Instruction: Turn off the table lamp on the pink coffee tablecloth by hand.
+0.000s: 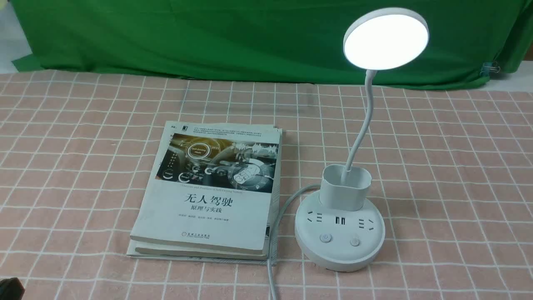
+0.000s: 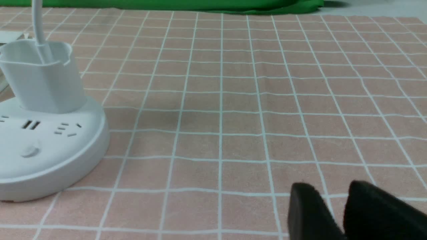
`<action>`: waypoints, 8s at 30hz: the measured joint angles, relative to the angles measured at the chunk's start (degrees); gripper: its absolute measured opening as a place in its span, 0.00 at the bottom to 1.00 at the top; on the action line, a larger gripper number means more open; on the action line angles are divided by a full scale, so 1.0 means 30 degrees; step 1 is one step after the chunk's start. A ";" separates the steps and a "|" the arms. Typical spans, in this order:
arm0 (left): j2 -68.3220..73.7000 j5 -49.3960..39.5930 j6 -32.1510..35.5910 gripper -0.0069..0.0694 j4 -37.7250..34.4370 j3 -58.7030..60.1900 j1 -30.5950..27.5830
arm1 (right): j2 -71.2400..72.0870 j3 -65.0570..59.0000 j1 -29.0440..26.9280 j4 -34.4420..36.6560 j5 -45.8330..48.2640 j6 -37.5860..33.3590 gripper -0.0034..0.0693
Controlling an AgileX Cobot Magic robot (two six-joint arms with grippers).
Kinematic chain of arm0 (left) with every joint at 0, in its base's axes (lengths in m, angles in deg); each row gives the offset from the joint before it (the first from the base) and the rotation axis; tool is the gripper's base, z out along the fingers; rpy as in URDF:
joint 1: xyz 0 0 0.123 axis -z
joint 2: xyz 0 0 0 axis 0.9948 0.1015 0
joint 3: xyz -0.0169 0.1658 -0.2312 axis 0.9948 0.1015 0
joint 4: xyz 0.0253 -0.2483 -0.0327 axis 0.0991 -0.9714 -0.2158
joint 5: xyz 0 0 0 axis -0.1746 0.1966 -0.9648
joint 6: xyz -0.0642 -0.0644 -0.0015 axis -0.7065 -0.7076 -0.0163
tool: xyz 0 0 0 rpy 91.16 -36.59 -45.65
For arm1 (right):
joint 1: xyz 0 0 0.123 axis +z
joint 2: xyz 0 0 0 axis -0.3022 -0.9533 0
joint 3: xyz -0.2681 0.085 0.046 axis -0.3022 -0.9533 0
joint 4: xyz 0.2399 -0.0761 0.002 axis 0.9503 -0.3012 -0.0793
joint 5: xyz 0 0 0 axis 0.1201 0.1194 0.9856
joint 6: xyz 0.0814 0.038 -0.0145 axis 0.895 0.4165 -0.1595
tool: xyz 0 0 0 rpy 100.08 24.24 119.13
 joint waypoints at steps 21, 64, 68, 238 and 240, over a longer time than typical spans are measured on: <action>0.0000 0.0000 0.0000 0.10 0.0000 0.0000 0.0000 | 0.0000 0.0000 0.0000 0.0000 0.0000 0.0020 0.38; 0.0000 0.0000 0.0000 0.10 0.0000 0.0000 0.0000 | -0.0546 0.0860 0.0282 0.1696 -0.4347 1.1889 0.25; 0.0000 0.0000 0.0000 0.10 0.0000 0.0000 0.0000 | -0.3321 0.5194 0.1801 0.1696 0.0869 0.7109 0.13; 0.0000 0.0000 0.0000 0.10 0.0000 0.0000 0.0000 | -0.3776 0.0940 0.2533 -0.0206 -0.0723 0.1298 0.10; 0.0000 0.0000 0.0000 0.10 0.0000 0.0000 0.0000 | -0.2350 0.0145 0.2312 -0.0464 -0.0667 0.0987 0.10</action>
